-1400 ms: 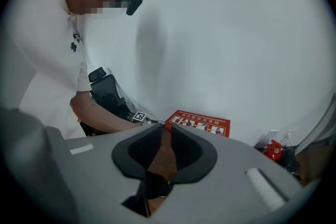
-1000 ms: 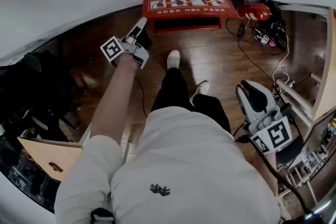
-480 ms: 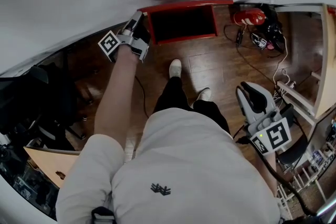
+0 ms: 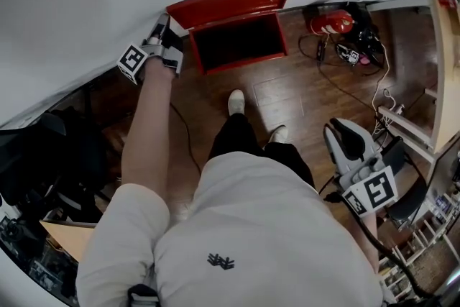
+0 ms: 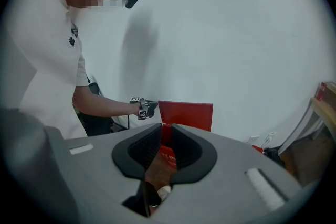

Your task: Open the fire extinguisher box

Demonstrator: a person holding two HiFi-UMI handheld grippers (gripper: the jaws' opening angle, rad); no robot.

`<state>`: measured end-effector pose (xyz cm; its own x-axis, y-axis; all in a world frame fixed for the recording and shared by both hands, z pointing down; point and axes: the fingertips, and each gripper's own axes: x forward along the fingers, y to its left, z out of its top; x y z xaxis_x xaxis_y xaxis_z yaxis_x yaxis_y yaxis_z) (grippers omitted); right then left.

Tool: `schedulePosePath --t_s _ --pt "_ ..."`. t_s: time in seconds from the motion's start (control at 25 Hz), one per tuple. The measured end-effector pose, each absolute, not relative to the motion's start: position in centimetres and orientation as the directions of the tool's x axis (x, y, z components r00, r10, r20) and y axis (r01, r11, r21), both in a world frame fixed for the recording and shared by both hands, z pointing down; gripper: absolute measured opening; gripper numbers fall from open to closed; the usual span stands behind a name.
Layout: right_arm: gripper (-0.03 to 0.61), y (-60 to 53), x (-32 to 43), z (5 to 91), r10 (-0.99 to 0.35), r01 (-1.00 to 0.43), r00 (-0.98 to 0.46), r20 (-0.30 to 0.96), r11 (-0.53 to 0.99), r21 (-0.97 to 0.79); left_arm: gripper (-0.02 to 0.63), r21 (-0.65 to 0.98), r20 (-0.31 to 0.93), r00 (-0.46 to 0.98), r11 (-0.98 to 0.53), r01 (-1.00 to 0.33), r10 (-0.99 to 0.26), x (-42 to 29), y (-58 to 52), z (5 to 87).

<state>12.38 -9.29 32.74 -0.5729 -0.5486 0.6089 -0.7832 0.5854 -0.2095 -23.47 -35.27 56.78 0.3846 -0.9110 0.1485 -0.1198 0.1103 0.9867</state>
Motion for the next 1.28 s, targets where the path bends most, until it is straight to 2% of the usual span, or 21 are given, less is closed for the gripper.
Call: schedulePosePath --t_s 0.16,0.48,0.64,0.76,0.88,1.08,1.28 --pt "0.058 -8.7 13.1 32.8 -0.564 -0.799 -0.554 0.612 0.568 -0.2 0.0 0.986 0.159 0.371 0.131 -0.1 -0.915 -24.9 -35.0 57.4" --pt "0.058 -6.5 14.4 32.6 -0.588 -0.805 -0.55 0.593 0.562 -0.189 0.0 0.979 0.153 0.371 0.089 -0.182 -0.916 -25.4 -34.1 55.6" --pt "0.058 -4.4 15.6 32.0 -0.616 -0.8 -0.562 0.552 0.575 -0.172 0.0 0.961 0.101 0.396 -0.014 -0.276 -0.913 -24.6 -32.1 51.8" --pt "0.058 -2.4 16.5 31.6 -0.632 -0.783 -0.588 0.505 0.602 -0.158 0.0 0.939 0.018 0.432 -0.133 -0.317 -0.902 -22.4 -29.0 46.4" --pt "0.058 1.6 18.1 31.0 -0.638 -0.75 -0.629 0.444 0.649 -0.13 0.0 0.874 -0.037 0.472 -0.258 -0.413 -0.881 -19.9 -23.2 40.9" --pt "0.057 12.5 23.4 29.9 -0.605 -0.675 -0.712 0.356 0.73 -0.11 0.0 0.741 -0.092 0.471 -0.376 -0.556 -0.877 -14.5 -6.3 32.3" --pt "0.054 20.7 27.9 27.7 -0.554 -0.612 -0.772 0.311 0.781 -0.127 0.0 0.523 -0.038 0.551 -0.486 -0.7 -0.834 -6.6 10.2 25.9"
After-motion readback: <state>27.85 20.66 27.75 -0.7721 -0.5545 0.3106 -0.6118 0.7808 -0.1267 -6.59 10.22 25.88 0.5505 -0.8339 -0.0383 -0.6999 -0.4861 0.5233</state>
